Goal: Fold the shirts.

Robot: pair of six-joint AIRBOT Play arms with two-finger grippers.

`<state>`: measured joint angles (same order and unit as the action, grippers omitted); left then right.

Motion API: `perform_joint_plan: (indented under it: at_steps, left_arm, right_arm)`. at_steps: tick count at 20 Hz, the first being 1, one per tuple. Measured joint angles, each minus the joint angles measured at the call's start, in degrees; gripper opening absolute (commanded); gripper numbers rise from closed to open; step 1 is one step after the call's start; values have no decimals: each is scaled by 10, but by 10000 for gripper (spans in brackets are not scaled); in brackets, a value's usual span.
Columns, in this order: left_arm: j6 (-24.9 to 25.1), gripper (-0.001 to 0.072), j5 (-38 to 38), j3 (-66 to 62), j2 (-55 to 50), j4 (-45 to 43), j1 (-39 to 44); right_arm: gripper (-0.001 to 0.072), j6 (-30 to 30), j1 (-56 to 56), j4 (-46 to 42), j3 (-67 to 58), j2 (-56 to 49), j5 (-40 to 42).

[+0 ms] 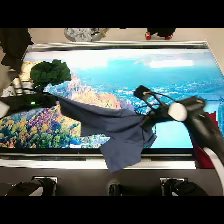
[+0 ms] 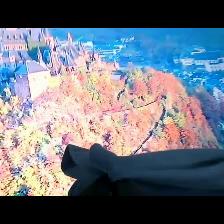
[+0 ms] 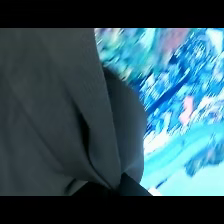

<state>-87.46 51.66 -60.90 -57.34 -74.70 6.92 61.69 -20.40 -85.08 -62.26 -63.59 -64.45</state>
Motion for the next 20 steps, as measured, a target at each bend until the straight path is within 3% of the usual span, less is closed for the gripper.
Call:
perform_joint_plan:
  at_steps: [5,6,7,8,9,13,20]
  left_arm:
    - [0,34,-43,-16,-159,1,-4]
    - [-1,54,-48,-18,-181,1,-4]
    - [-1,207,-50,-19,-198,1,-5]
    - [-1,469,-52,-21,-211,1,-5]
    - [-1,621,-53,-24,-219,2,-7]
    - [-1,620,-20,-77,-235,2,-52]
    - [15,620,110,-91,-267,47,-157]
  right_arm:
    - [43,43,37,15,-45,-146,155]
    - [150,52,42,26,-49,-165,166]
    - [386,59,45,37,-52,-181,175]
    - [536,64,47,48,-56,-193,178]
    - [541,67,49,58,-59,-200,180]
    - [564,45,64,69,-94,-187,116]
    - [553,-36,212,93,-106,-139,-117]
